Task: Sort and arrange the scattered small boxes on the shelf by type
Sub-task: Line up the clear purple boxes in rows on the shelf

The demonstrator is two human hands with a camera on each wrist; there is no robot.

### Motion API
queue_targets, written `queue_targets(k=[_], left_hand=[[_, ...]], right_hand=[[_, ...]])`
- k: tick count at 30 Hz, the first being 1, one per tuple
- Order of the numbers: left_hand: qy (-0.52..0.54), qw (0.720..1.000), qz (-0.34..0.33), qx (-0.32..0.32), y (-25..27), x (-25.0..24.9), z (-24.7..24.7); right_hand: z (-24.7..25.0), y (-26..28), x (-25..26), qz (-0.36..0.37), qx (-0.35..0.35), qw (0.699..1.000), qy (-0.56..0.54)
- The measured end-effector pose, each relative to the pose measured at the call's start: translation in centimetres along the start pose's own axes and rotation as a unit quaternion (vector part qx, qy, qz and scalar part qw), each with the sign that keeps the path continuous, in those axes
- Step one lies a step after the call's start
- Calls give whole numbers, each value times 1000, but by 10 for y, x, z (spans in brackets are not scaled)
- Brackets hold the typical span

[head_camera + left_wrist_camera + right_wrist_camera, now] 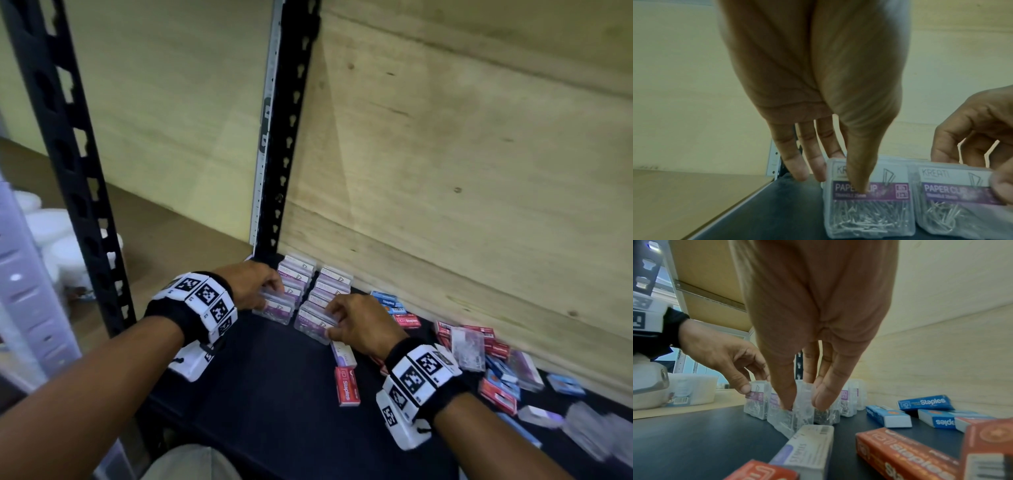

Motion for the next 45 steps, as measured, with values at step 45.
queue_targets(k=[45], left_hand=[[-56,990,-116,52,25,-130,-39]], right_hand=[[47,64,-54,-146,75,975,152]])
Point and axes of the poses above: each hand's wrist, its own y-axis away from the middle knuckle, its own z-axis out of the back of the hand, x = y × z, the point moved 5 cm from there along -y, towards the middle knuckle, and after that the axes turned 13 degrees about -y, right-handed, at the moved point
